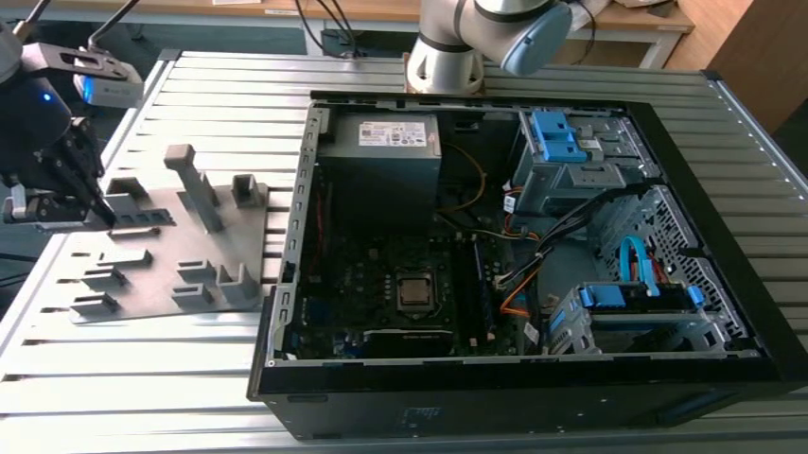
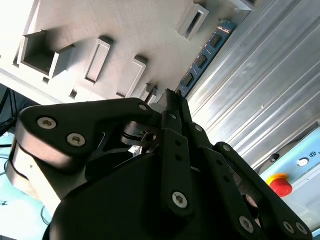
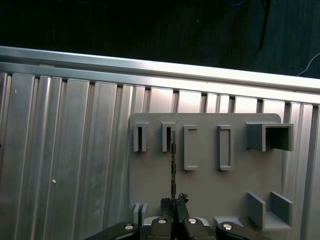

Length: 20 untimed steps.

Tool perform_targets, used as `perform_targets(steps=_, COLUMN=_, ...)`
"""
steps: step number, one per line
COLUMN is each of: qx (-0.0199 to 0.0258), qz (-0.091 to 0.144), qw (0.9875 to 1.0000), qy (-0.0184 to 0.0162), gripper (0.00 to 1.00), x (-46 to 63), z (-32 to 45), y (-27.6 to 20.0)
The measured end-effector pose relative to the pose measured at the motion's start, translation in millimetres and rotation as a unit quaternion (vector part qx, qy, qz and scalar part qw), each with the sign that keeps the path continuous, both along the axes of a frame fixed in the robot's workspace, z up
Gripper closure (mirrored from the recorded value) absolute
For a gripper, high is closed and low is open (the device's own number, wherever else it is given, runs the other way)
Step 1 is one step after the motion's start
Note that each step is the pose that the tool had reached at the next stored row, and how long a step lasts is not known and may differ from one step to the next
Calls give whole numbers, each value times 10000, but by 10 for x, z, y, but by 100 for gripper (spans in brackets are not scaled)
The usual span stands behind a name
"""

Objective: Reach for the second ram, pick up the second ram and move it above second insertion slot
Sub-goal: 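Pick up the second ram and move it above second insertion slot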

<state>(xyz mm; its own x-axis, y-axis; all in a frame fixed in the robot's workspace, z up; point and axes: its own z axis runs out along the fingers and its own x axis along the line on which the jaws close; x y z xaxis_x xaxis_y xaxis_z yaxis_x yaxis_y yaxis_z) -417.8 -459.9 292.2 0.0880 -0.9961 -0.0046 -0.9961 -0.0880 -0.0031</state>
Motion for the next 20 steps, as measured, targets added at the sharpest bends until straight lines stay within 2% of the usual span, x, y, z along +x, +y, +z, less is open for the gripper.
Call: perform_targets(steps=20, qx=0, qz=2, qw=10000, qy=0, gripper=86, x=0, z=325, y=0)
